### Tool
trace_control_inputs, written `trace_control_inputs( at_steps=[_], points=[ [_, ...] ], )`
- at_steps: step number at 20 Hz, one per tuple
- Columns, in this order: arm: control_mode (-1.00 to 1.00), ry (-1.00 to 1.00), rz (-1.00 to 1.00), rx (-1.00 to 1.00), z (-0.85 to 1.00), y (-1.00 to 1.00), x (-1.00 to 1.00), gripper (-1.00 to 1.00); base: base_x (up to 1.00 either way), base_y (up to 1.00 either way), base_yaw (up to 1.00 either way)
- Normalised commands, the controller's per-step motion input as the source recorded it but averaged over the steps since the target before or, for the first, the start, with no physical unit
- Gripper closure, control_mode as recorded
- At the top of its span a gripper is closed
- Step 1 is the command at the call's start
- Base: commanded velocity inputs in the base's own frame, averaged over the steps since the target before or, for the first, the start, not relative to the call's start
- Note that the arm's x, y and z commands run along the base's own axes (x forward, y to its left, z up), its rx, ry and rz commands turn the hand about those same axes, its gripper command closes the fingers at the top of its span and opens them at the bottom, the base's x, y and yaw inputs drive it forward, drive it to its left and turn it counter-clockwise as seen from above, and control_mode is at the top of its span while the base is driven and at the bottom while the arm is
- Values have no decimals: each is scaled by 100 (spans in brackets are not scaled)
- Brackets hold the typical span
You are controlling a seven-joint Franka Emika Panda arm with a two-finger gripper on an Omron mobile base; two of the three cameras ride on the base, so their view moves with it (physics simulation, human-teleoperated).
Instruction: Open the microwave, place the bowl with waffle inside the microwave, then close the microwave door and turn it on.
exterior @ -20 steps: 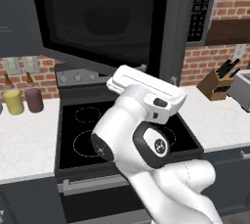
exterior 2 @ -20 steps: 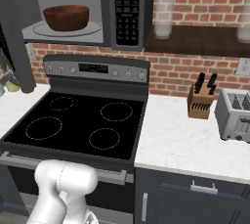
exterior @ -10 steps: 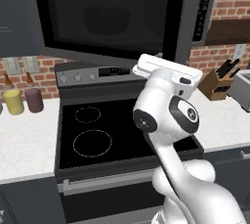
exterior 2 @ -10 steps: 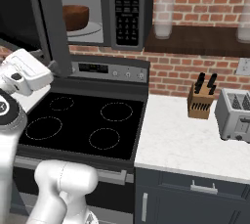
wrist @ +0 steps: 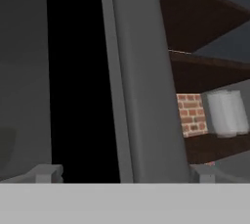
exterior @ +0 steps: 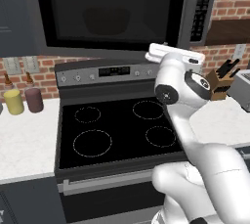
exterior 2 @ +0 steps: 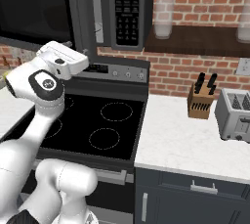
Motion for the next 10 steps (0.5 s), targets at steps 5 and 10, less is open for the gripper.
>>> trace_control_inputs(
  at_steps=[5,10],
  points=[
    [-100,10,0,0,0,0,98,-100,0,0,0],
    [-100,12,0,0,0,0,100,-100,0,0,0]
  ],
)
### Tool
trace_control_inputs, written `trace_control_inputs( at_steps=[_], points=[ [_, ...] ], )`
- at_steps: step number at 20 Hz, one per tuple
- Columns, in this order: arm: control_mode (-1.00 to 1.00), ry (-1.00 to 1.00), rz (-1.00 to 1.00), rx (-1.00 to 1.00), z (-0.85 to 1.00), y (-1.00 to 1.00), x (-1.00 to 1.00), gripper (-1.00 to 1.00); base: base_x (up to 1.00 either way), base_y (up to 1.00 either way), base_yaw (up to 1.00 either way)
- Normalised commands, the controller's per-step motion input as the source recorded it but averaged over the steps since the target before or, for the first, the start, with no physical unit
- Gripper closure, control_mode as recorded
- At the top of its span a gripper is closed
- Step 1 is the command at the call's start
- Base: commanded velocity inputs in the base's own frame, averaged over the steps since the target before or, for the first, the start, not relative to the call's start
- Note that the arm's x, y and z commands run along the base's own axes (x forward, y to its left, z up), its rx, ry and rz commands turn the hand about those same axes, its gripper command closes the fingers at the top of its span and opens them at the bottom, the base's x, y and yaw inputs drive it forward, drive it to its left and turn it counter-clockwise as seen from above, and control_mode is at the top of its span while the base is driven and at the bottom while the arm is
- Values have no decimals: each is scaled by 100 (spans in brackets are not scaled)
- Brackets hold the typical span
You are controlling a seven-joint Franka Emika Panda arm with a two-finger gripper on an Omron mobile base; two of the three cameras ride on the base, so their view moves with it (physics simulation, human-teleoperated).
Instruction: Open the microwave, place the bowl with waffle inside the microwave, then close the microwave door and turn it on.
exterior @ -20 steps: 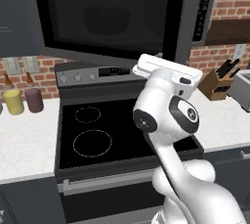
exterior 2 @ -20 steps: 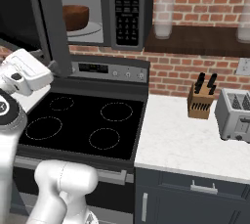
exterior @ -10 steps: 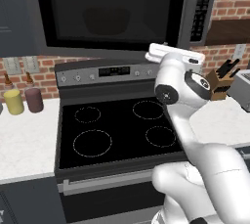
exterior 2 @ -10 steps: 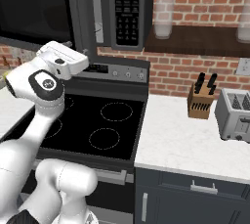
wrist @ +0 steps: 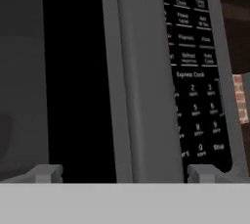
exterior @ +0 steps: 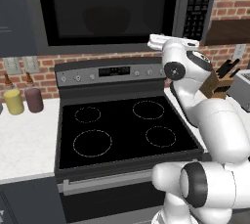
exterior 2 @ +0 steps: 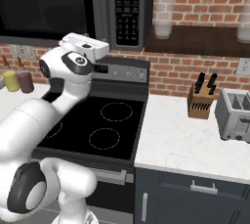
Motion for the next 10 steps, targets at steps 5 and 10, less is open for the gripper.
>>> trace_control_inputs(
  at_steps=[5,10],
  points=[
    [-100,13,-2,0,0,0,87,-100,0,0,0],
    [-100,4,-2,0,0,0,30,-100,0,0,0]
  ],
)
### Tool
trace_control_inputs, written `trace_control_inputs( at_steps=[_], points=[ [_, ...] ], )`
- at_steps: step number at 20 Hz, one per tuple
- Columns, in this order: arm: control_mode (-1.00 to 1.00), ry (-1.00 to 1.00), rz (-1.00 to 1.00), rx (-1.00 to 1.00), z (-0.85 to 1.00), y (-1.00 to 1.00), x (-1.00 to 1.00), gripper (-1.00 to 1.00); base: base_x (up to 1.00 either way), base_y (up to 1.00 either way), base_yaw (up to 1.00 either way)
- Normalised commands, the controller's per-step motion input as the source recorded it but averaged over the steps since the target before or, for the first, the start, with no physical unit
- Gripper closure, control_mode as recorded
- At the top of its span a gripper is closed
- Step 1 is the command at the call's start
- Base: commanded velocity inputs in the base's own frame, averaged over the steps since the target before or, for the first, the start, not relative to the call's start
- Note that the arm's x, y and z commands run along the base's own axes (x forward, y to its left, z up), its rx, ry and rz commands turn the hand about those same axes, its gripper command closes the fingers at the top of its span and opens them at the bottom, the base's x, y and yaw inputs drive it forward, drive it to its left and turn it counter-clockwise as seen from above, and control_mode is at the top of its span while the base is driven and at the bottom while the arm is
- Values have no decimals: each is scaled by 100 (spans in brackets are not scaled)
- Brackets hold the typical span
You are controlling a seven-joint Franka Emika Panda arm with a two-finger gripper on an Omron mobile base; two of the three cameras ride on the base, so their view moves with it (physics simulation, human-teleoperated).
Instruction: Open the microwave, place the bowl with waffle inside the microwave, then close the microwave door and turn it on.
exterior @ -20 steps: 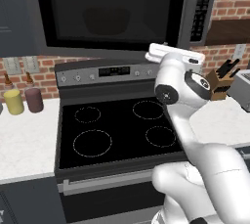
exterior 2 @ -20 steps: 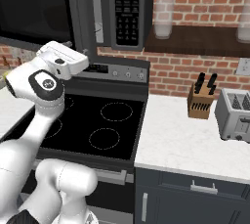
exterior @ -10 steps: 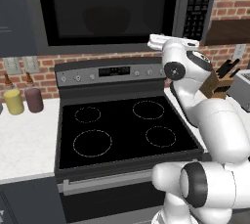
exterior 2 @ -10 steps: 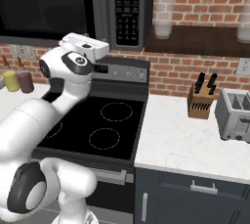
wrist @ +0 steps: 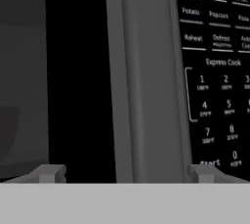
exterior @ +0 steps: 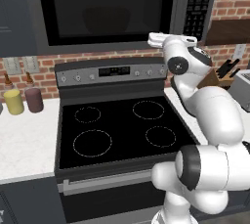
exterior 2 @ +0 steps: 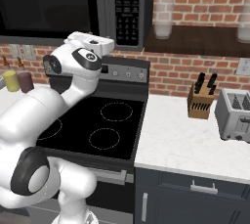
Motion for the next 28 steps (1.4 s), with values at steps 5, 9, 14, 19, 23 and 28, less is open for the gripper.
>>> trace_control_inputs(
  at_steps=[5,9,14,19,23,28],
  points=[
    [-100,0,0,0,0,0,0,-100,0,0,0],
    [-100,0,0,0,9,0,-17,-100,0,0,0],
    [-100,0,0,0,7,0,-18,-100,0,0,0],
    [-100,0,0,0,14,0,-31,-100,0,0,0],
    [-100,0,0,2,43,-1,-47,-100,0,0,0],
    [-100,-1,0,2,49,-1,-36,-100,0,0,0]
  ],
)
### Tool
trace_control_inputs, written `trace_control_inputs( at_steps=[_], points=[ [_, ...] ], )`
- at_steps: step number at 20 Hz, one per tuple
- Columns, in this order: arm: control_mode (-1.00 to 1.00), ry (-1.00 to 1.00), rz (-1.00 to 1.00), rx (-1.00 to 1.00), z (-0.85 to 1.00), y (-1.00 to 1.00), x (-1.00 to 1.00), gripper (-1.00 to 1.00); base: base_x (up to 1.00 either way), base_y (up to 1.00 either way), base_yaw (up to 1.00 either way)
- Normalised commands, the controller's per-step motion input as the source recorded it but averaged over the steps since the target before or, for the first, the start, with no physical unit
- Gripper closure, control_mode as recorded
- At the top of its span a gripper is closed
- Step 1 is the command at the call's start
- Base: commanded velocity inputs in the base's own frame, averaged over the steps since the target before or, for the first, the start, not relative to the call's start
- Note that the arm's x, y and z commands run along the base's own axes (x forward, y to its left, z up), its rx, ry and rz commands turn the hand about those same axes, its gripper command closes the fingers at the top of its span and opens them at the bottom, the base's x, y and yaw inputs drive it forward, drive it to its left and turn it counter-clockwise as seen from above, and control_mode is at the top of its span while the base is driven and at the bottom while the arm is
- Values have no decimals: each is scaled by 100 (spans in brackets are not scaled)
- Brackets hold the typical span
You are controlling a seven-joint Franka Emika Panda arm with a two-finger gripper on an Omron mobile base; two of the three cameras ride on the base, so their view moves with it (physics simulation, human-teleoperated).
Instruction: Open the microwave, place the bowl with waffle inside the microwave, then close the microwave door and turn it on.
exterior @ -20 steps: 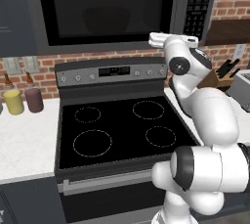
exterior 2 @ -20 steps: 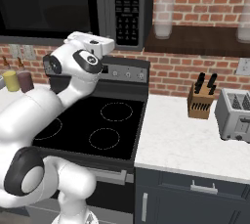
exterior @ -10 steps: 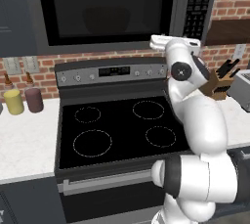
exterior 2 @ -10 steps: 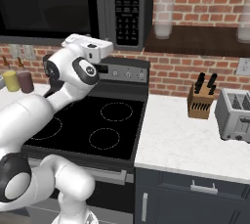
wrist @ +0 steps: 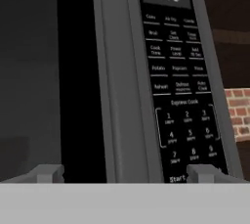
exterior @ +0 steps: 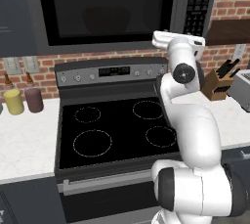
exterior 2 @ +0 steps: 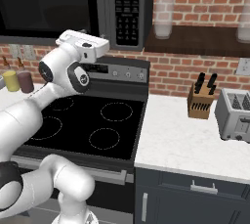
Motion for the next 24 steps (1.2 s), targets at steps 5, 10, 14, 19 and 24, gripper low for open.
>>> trace_control_inputs(
  at_steps=[5,10,14,19,24],
  points=[
    [-100,-5,0,0,18,0,-41,-100,0,0,0],
    [-100,-9,0,0,1,-19,-100,-100,0,0,0],
    [-100,0,0,0,0,-40,-99,-100,0,0,0],
    [-100,1,2,7,1,-25,-70,-100,0,0,0],
    [-100,4,1,27,7,-23,-9,-100,0,0,0]
  ],
)
